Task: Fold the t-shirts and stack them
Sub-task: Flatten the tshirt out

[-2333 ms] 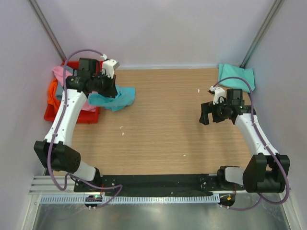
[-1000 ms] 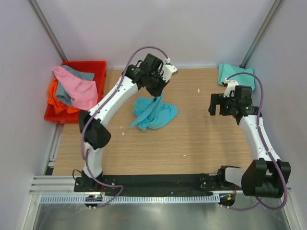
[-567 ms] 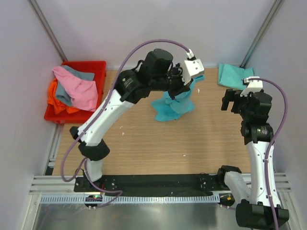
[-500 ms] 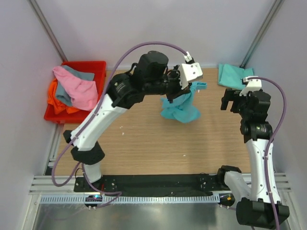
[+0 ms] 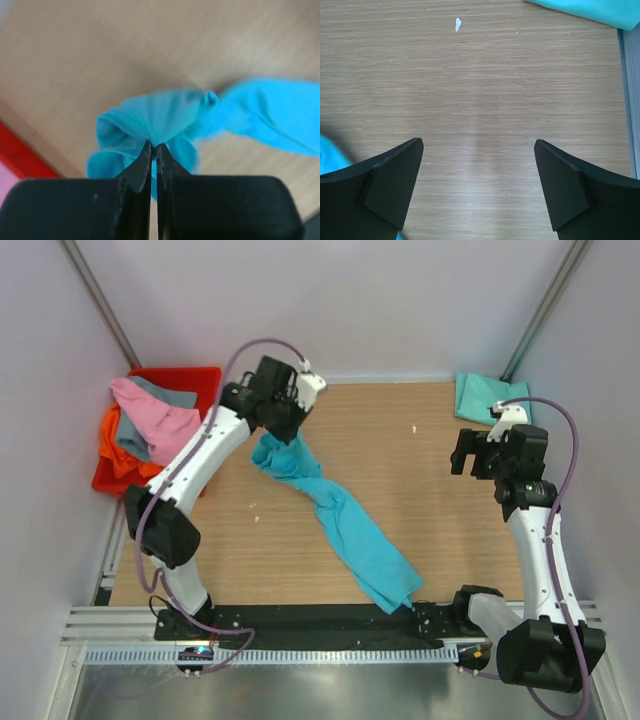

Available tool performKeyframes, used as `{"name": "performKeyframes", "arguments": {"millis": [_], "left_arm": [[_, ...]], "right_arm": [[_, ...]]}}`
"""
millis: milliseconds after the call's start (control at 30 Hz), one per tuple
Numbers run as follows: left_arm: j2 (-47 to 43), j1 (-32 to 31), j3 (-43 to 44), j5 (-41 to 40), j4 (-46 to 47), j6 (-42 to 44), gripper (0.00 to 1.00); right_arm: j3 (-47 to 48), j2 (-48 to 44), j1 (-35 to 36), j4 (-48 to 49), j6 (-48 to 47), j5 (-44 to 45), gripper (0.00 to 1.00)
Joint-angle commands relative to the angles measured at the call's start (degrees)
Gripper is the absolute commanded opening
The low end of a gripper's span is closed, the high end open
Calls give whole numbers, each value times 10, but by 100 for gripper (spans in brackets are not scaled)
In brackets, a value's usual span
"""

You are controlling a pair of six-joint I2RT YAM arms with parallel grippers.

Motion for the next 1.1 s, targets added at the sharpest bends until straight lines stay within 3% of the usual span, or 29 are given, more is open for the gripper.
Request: {"name": "performKeyframes", "arguments": {"millis": [0,167,300,333,367,567,700,833,1067], "left_arm": [[11,-17,-132,21,-23,-27,0],[1,-11,-293,-27,41,-35,0],[13,9,-322,-39,61,-39,0],[19,13,-325,-39,64,-41,0],[20,22,-332,-38,68,-41,0],[-3,51,-349,-28,90,-56,0],[-17,67,-344,-16,85,-60,0],[-31,77,-339,-9,76,-60,0],[-41,86,-332,-5,73,-60,0]], "right_arm": [[7,4,-2,8,-10,-7,100],[9,16,-2,-12,-21,-35,100],[29,68,0,-83,-84,-225,100],[44,91,11,-139,-104,-316,100],[56,138,23,-171,-126,-338,100],[157,331,59,-477,-374,-388,100],[164,396,61,-570,-464,-389,100],[167,401,64,-569,-416,-319,100],[106,417,125,-607,-446,-183,93]]}}
